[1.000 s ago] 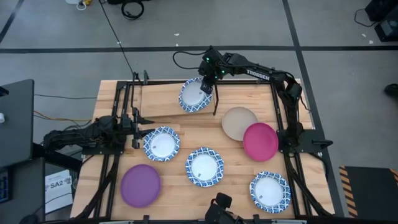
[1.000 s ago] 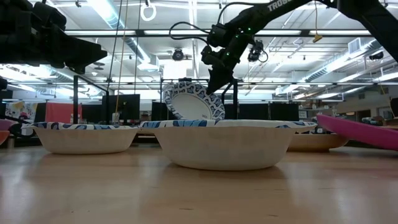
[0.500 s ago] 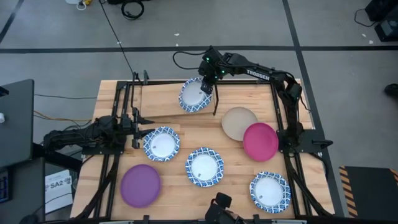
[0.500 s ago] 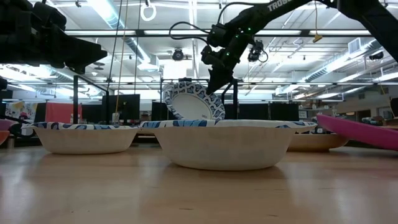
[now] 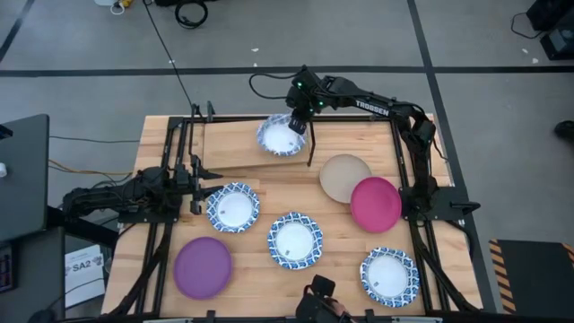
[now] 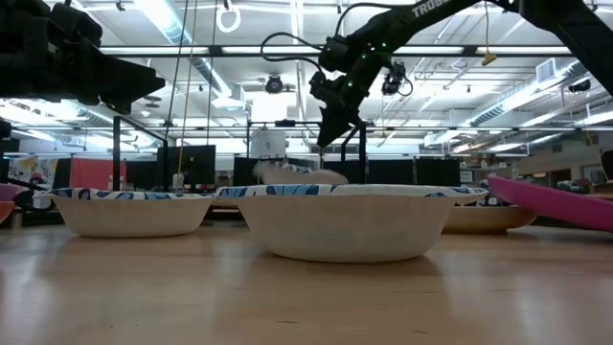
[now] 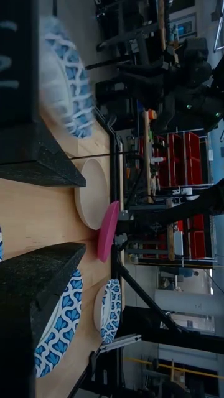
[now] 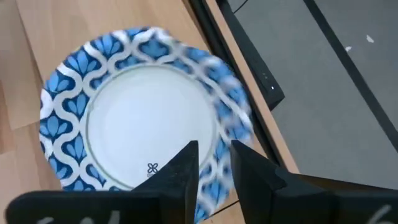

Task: Place and stack plates onto a shelf
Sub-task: Put the violet plate on the shelf

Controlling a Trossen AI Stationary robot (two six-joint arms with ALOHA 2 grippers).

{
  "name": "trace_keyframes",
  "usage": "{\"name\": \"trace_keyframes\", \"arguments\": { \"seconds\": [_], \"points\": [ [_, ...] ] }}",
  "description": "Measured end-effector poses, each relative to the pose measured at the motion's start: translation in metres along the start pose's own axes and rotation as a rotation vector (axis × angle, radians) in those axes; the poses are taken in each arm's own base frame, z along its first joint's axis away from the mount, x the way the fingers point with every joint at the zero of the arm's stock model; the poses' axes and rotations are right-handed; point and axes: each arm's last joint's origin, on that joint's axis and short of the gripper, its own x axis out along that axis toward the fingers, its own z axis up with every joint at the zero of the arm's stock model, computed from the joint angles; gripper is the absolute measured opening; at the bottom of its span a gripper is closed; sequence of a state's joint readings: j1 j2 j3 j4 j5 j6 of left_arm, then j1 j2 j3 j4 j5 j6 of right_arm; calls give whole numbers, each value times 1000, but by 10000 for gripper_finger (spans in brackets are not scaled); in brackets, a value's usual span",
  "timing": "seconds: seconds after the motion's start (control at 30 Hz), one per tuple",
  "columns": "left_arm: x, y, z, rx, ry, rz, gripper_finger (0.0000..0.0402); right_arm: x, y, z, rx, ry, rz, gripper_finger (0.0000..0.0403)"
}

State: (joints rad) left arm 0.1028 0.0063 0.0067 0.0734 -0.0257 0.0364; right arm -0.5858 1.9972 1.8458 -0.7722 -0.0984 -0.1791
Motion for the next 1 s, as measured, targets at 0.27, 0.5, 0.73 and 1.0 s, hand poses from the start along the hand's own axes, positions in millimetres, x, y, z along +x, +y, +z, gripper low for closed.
{"name": "trace_keyframes", "arguments": {
  "seconds": [0.27, 0.5, 0.73, 1.0],
  "points": [
    [0, 0, 0, 0, 0, 0, 162, 0, -1, 4, -4, -43, -9, 105],
    [0, 0, 0, 0, 0, 0, 162, 0, -1, 5, -5, -53, -10, 105],
    [0, 0, 0, 0, 0, 0, 162, 0, 0, 5, -7, -53, -9, 105],
    [0, 0, 0, 0, -1, 0, 162, 0, 2, 6, -10, -52, -6, 105]
  ]
}}
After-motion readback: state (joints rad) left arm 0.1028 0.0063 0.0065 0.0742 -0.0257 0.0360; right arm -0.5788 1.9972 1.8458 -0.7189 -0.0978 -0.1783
